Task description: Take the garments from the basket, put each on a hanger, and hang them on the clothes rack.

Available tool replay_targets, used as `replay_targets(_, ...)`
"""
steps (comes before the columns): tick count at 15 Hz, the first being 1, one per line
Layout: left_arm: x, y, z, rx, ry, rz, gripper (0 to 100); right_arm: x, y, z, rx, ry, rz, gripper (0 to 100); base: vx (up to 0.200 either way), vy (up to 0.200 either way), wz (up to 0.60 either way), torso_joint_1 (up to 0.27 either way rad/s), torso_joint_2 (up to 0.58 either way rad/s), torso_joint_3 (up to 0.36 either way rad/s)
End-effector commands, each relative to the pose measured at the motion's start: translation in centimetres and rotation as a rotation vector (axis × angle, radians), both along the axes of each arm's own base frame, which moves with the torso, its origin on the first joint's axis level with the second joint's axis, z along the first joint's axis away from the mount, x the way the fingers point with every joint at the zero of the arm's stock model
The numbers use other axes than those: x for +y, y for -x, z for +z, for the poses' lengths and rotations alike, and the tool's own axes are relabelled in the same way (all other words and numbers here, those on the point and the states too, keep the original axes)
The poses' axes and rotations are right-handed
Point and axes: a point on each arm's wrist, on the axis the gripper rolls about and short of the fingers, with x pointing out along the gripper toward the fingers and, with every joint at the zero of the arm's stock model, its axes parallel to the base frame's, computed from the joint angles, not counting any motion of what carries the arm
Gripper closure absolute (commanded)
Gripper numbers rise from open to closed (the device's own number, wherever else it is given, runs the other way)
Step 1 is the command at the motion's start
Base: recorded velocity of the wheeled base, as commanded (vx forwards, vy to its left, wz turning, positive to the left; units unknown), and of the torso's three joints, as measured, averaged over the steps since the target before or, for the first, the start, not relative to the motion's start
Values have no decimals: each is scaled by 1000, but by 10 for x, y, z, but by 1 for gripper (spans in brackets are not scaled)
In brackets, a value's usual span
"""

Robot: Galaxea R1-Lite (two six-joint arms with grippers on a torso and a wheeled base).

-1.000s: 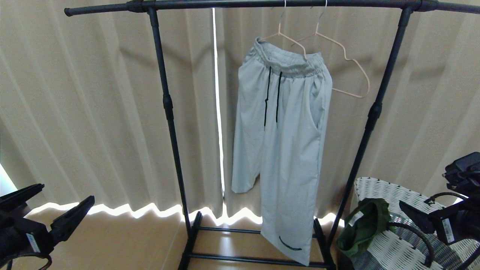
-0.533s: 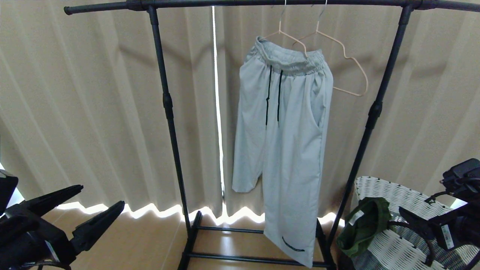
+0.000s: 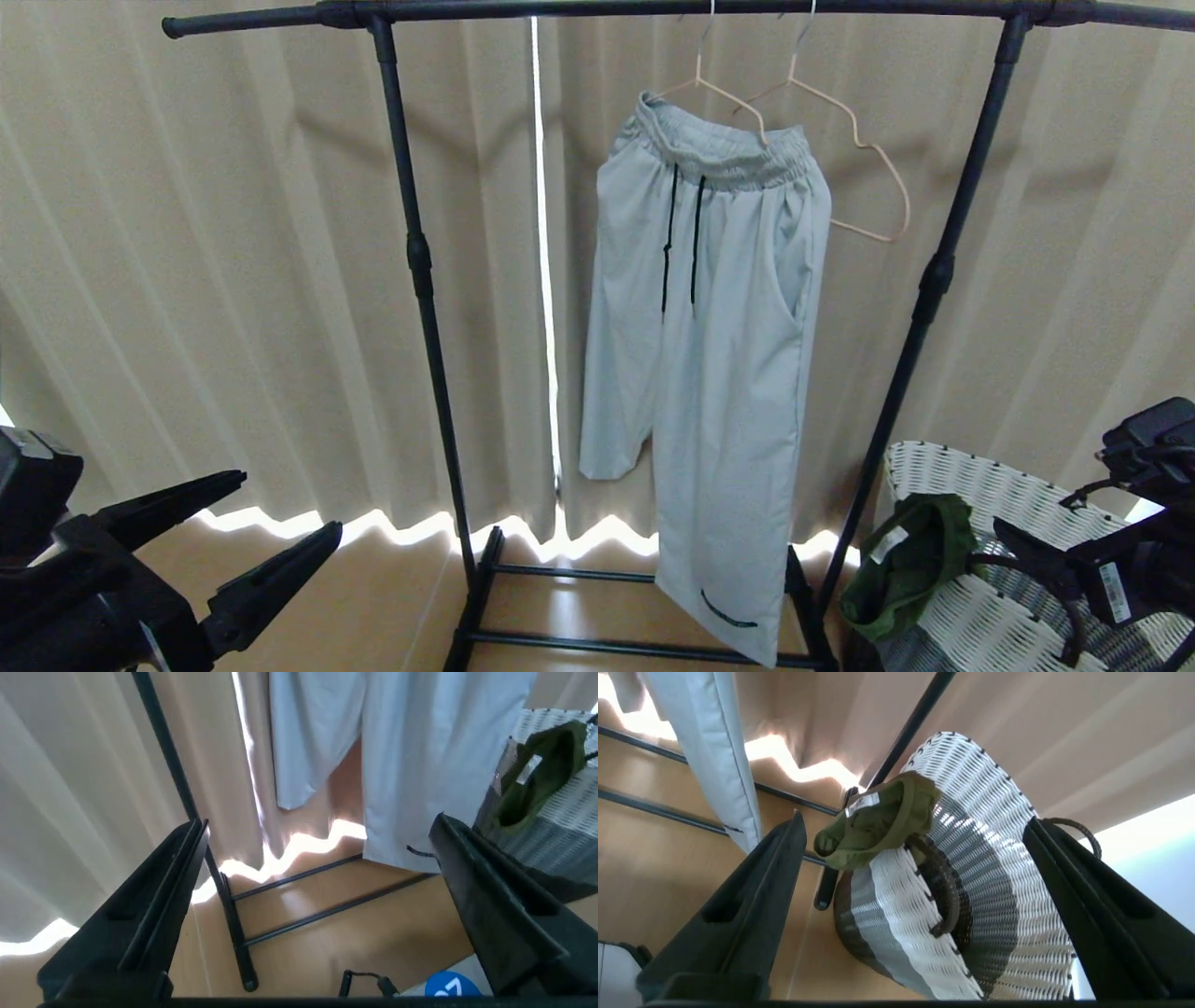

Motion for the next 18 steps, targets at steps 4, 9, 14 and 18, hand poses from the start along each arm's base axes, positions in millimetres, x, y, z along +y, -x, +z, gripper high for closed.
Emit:
replay_targets(4, 0, 1, -2, 6, -4, -5, 0, 0, -1, -1, 6, 3, 1, 0, 0, -200, 0, 3, 4, 2)
replay_targets(9, 0, 3, -5, 15, -9, -6, 0, 2, -8, -7, 47, 9, 3, 0, 0, -80, 0, 4, 1, 1)
replay_targets(14, 0, 3, -7, 18, -13, -8, 0, 2, -11, -12, 84, 50, 27, 0, 0, 0, 0, 0, 0, 0)
replay_targets(18, 0, 4, -6, 16, -14, -7, 0, 5, -23, -25, 164, 66, 28, 0, 200, 0, 0, 5, 4, 4)
